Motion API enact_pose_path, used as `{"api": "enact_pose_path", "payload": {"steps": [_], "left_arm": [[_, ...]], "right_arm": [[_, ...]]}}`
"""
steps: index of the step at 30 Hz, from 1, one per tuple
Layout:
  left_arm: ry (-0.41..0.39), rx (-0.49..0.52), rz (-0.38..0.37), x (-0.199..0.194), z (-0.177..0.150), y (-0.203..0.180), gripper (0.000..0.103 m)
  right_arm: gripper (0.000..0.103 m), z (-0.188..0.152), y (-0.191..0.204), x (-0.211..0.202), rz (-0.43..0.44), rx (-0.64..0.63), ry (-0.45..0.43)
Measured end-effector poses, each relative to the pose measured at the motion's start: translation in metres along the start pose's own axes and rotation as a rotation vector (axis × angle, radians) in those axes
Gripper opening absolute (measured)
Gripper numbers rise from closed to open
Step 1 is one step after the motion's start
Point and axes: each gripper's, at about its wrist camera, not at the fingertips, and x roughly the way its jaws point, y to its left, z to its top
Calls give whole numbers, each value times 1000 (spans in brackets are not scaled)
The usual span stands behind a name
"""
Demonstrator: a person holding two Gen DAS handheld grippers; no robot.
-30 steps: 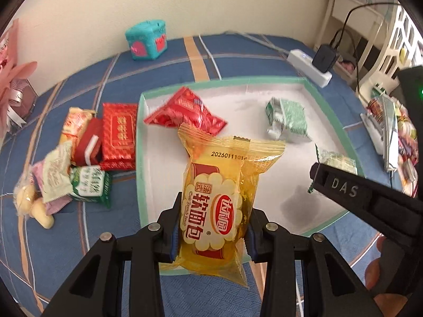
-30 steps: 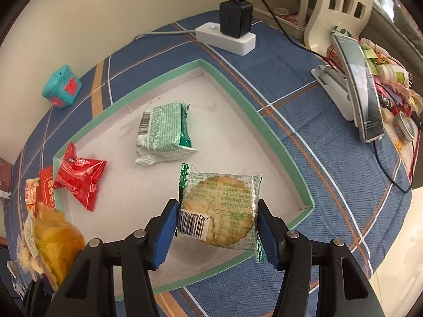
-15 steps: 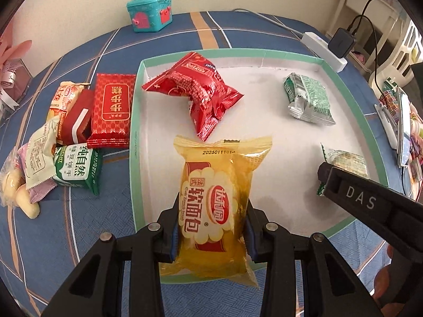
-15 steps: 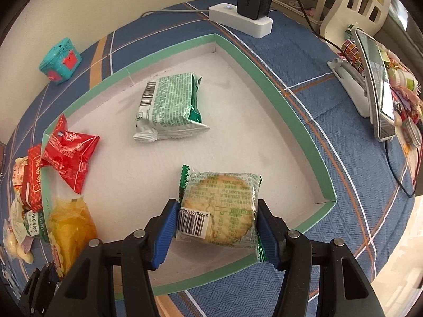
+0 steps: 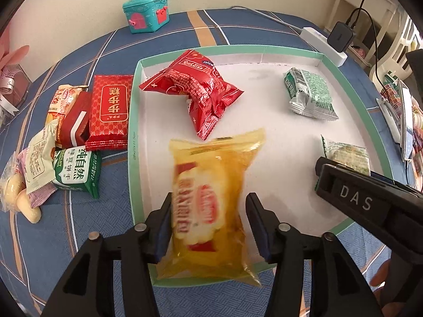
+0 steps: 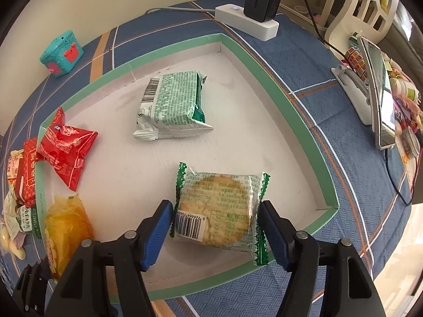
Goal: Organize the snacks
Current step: 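Carry the biscuit pack and yellow bread bag into the tray and release both, then move both open tools back over the remaining snack pile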
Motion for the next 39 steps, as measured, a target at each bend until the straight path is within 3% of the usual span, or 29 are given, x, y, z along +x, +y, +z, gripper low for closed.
{"api": "enact_pose_path", "payload": {"steps": [2,4,8,10,13,14,15,20,27,39], "left_arm": [[-6,1,-3,-2,0,0,57],[-14,-3,-17,-5,0,1,69],[-38,4,-25,-11,3,0,73],[-50,4,-20,-14,5,-2,83],[-79,4,-1,-20,11,-3,88],[-89,7,7,-23,10,-2,90],[-107,12,18,-25,11,-2,93],[-148,-12,51,-32,13,10,97],[-157,-185,85,-35,16,50,97],[-146,-499,173,-45,-1,145,97]], "right_arm": [[77,1,1,1,1,-3,-3],[80,1,2,1,-3,-4,-9],[83,3,0,-3,-7,1,-32],[92,5,-3,-7,-5,9,-49],[93,8,-4,-12,5,19,-73],[95,8,-6,-15,8,21,-84],[103,10,-6,-16,6,21,-94],[103,13,-9,-24,11,39,-130],[103,11,-13,-27,18,44,-142],[103,4,25,-45,68,-91,-198]]}}
